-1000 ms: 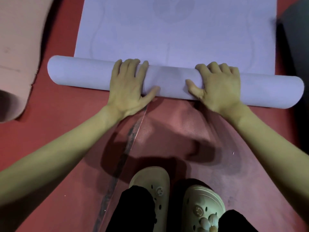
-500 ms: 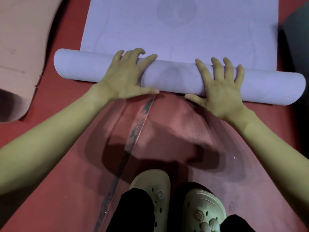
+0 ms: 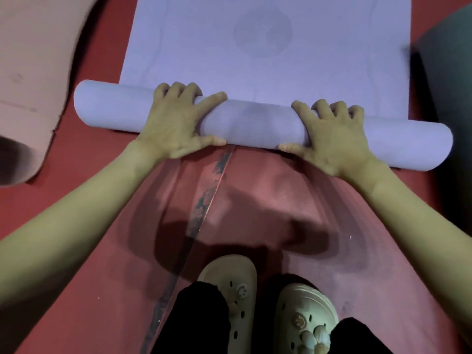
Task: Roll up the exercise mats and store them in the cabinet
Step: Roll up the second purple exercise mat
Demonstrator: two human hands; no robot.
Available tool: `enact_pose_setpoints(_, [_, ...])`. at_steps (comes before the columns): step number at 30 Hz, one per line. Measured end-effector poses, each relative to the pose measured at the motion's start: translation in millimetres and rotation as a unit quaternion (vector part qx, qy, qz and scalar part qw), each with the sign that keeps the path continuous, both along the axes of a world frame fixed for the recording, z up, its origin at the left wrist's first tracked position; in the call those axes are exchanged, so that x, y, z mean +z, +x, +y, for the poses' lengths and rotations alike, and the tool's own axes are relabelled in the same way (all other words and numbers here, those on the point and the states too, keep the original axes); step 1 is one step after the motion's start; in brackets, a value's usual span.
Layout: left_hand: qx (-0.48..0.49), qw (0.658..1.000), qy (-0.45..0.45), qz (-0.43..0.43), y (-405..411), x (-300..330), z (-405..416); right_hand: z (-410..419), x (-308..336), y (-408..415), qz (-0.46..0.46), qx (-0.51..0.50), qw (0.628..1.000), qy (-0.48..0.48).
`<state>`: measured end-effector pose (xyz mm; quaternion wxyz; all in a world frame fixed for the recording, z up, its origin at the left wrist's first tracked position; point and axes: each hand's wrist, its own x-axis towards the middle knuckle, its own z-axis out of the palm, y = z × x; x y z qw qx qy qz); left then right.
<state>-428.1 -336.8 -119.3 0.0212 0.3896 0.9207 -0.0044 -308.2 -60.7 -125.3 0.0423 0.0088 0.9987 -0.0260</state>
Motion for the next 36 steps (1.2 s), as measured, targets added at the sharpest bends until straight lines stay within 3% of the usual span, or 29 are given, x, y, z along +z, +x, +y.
enact_pose_setpoints(7, [-0.007, 1.000, 0.021, -0.018, 69.4, 7.9, -30.7, -28.6, 9.9, 68.0, -0.023, 0.006, 0.999, -0.039])
enact_pose_setpoints(11, [-0.013, 0.999, 0.021, -0.047, 99.1, 4.2, -41.7, -35.2, 9.3, 94.2, -0.060, 0.027, 0.998, -0.016])
enact_pose_setpoints(15, [-0.016, 0.998, 0.034, -0.044, 107.8, -2.0, -40.6, -32.4, 17.4, 76.5, -0.167, 0.009, 0.985, -0.029])
enact_pose_setpoints(20, [-0.042, 0.999, 0.004, -0.013, 93.5, -13.0, -25.7, -16.5, 31.9, 36.6, -0.299, -0.011, 0.945, -0.130])
enact_pose_setpoints(23, [-0.052, 0.997, -0.009, -0.055, 67.0, -10.0, -18.5, -12.3, 30.8, 31.6, -0.264, -0.012, 0.953, -0.150])
enact_pose_setpoints(30, [-0.011, 0.964, -0.079, -0.255, 22.0, 4.1, -0.4, -35.6, 0.7, 70.3, -0.028, 0.010, 0.998, -0.054])
enact_pose_setpoints(33, [-0.019, 0.976, -0.013, -0.218, 29.8, 2.4, -2.8, -31.2, -3.4, 60.7, -0.026, 0.012, 0.999, -0.035])
enact_pose_setpoints(36, [-0.041, 0.995, 0.031, -0.091, 50.3, -2.1, -9.6, -21.5, 6.7, 38.5, -0.098, 0.007, 0.994, -0.038])
